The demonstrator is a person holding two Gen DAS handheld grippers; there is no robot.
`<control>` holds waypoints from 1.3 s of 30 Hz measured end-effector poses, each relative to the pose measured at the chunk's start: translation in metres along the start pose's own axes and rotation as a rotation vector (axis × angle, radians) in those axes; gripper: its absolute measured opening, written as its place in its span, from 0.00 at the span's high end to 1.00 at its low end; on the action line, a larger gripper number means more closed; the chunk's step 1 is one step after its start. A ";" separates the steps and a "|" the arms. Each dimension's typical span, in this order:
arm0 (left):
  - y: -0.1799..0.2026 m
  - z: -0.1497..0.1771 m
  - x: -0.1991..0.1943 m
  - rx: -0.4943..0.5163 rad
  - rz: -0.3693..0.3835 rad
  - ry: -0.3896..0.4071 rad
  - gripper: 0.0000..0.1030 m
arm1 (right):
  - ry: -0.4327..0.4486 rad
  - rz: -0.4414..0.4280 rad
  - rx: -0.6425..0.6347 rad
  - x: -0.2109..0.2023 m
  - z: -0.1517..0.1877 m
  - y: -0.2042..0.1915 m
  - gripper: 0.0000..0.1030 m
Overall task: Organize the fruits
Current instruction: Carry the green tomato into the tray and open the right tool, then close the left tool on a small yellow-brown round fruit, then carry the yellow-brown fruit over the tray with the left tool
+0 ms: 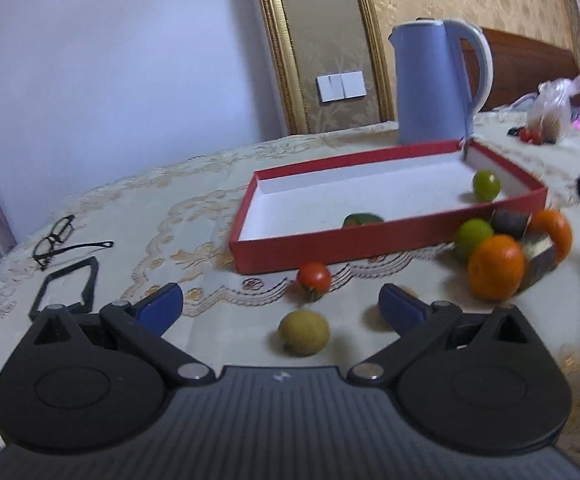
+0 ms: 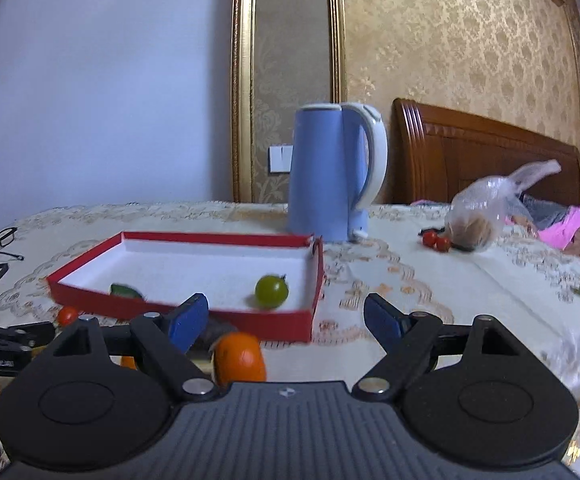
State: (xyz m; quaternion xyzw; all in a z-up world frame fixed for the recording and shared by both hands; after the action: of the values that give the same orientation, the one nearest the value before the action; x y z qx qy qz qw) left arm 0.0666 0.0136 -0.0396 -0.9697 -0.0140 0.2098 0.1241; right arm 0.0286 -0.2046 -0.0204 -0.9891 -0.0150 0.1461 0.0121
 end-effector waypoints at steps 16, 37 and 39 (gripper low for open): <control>-0.009 0.004 0.012 -0.068 0.047 -0.092 0.26 | -0.005 -0.025 -0.034 -0.015 0.018 -0.016 0.17; -0.006 0.007 0.016 -0.063 0.048 -0.111 0.74 | 0.034 -0.021 -0.087 -0.036 0.021 -0.032 0.17; -0.008 0.007 0.016 -0.067 0.039 -0.111 0.74 | 0.022 -0.026 -0.090 -0.032 0.023 -0.031 0.17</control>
State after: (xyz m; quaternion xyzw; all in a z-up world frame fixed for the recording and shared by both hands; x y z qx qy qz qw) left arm 0.0791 0.0243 -0.0500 -0.9603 -0.0091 0.2651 0.0867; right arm -0.0096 -0.1738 -0.0327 -0.9899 -0.0343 0.1341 -0.0302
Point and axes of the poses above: each gripper's, at about its wrist camera, not at the fingertips, and x roughly the way its jaws point, y to its right, z to its underside, the point moved 3 cm from there along x, roughly the way its jaws point, and after that the axes turned 3 degrees about -z, right-handed, at the moved point
